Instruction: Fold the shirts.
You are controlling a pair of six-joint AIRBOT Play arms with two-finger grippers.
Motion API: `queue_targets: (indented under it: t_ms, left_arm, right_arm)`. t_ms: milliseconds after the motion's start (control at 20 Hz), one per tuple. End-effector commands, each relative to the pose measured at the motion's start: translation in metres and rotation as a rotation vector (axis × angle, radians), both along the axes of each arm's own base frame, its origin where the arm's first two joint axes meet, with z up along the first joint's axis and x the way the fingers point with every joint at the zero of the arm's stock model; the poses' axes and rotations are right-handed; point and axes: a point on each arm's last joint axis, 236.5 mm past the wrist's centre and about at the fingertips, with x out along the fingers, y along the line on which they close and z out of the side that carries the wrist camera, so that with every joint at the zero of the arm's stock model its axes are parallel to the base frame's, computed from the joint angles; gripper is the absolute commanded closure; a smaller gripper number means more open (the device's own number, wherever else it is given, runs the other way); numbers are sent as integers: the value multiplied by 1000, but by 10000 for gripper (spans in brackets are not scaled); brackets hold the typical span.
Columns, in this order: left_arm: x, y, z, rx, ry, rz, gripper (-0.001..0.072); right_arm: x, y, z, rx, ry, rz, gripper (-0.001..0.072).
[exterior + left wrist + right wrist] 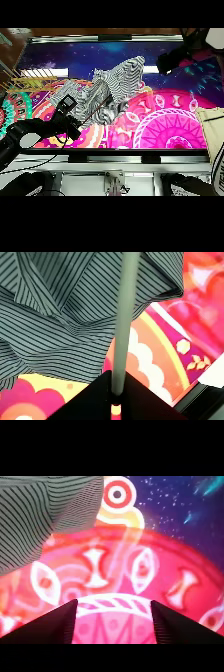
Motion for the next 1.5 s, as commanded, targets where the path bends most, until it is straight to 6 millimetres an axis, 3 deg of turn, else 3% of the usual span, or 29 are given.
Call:
queue_targets:
  t_ms: [0,100,300,500,650,850,900,950,1000,1050,1200,1300,1400,1450]
  left_arm:
    - [-2,1,2,24,-6,-28,652]
    - [-4,4,-1,45,-1,-40,652]
    - [-6,6,-4,58,11,-45,652]
    - [-6,6,-4,72,-3,-67,652]
    - [-6,5,-3,70,-6,-67,652]
    - [9,2,10,64,-96,-79,652]
    - [15,2,15,67,-129,-77,652]
    - [21,3,20,72,-163,-73,652]
    - [27,6,25,71,-190,-62,652]
    - [33,9,28,68,-208,-44,652]
    - [55,34,33,74,-239,39,643]
    - [76,61,42,110,-305,105,504]
    - [97,83,59,118,-399,171,237]
    - [107,93,71,107,-445,206,180]
  right_arm:
    - [21,14,-16,-226,-91,641,61]
    - [30,39,-28,-221,-133,808,61]
    - [48,60,-39,-215,-175,853,60]
    - [42,91,-48,-254,-197,976,45]
    - [39,99,-70,-227,-130,1010,45]
    - [22,96,-110,-197,42,1064,48]
    - [22,96,-112,-196,49,1064,157]
    - [22,94,-113,-199,54,1063,408]
    - [21,91,-114,-207,68,1051,596]
    - [20,86,-116,-212,92,1029,636]
    - [19,83,-116,-217,105,1011,637]
    - [18,83,-113,-212,102,1001,637]
    - [17,82,-107,-218,89,998,637]
    - [16,81,-102,-220,79,993,638]
